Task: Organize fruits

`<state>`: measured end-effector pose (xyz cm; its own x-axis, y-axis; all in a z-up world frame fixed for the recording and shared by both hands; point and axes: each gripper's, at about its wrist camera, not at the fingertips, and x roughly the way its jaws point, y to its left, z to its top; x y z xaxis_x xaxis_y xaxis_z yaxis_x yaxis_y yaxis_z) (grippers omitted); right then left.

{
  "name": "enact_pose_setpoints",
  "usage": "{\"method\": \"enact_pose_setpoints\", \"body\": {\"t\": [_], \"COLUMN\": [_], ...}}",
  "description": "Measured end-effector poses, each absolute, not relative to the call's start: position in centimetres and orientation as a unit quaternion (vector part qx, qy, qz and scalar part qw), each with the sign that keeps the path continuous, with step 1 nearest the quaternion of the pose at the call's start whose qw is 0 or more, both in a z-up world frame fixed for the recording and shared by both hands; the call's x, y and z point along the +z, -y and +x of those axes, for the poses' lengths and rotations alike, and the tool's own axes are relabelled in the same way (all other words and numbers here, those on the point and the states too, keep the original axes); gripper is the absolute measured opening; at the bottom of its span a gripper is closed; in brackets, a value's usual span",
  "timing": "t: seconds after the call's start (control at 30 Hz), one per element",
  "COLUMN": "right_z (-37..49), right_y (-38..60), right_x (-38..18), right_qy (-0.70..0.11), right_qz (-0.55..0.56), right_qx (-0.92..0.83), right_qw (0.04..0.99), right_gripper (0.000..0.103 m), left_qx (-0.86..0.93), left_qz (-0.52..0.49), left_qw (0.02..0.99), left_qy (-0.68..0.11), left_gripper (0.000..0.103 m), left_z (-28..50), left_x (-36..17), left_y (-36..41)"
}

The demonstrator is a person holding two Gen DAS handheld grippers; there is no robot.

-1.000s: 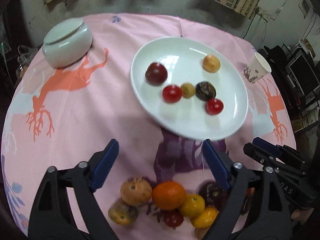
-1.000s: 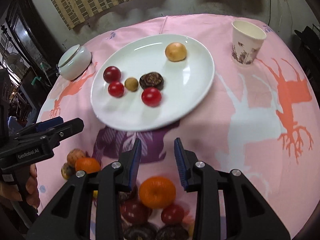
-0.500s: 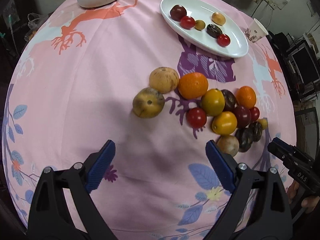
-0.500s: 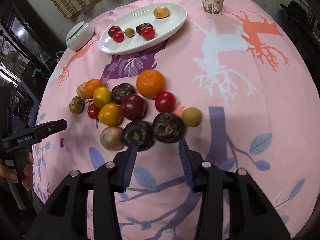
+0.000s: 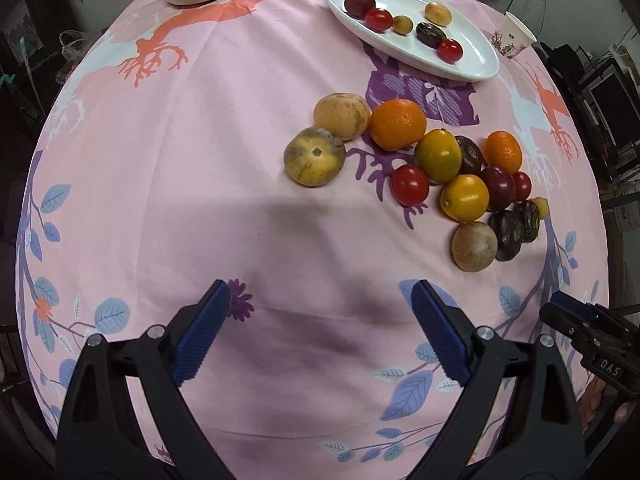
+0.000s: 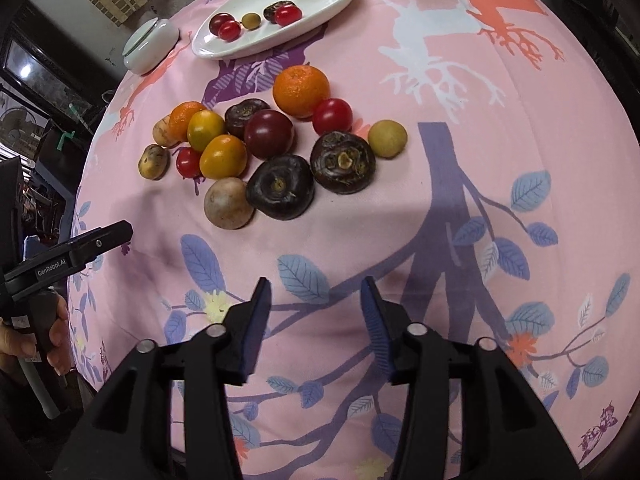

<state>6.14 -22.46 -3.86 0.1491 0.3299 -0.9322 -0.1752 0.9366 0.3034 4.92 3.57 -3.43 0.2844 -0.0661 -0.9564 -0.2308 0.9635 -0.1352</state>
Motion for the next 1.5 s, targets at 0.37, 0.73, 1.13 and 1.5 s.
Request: {"method": "enact_pose_setpoints", "body": {"t": [0.37, 0.73, 1.13, 1.5], "right_z": [5.8, 6.1, 7.7, 8.9], "right_y": [23.9, 21.6, 14.0, 10.9], "right_x": [-4.0, -4.5, -6.3, -6.9], "right_qy": [-0.628, -0.619, -0.638, -0.596], "right_qz": [0.083, 0.065, 0.069, -0.049], "right_qx": [0.157, 0.194, 0.260, 0.219], "right_qw": [0.757, 0.758, 0.721, 0.771], "right_gripper": [0.061, 0.061, 0.062, 0.062], "left_qx": [0.086, 0.062, 0.045, 0.047], "left_qz": [-0.085, -0.075, -0.120, -0.151], "left_qw": [0.819, 0.805, 0.808, 0.799], "left_qy": [-0.561, -0.585, -0.576, -0.580], "left_gripper": [0.093, 0.033, 0.015, 0.021], "left_z": [7.6, 11.4, 10.2, 9.9], "left_x": [-4.4, -6.7, -7.0, -6.8], "left_y": [-4.3, -4.0, -5.5, -6.2]}}
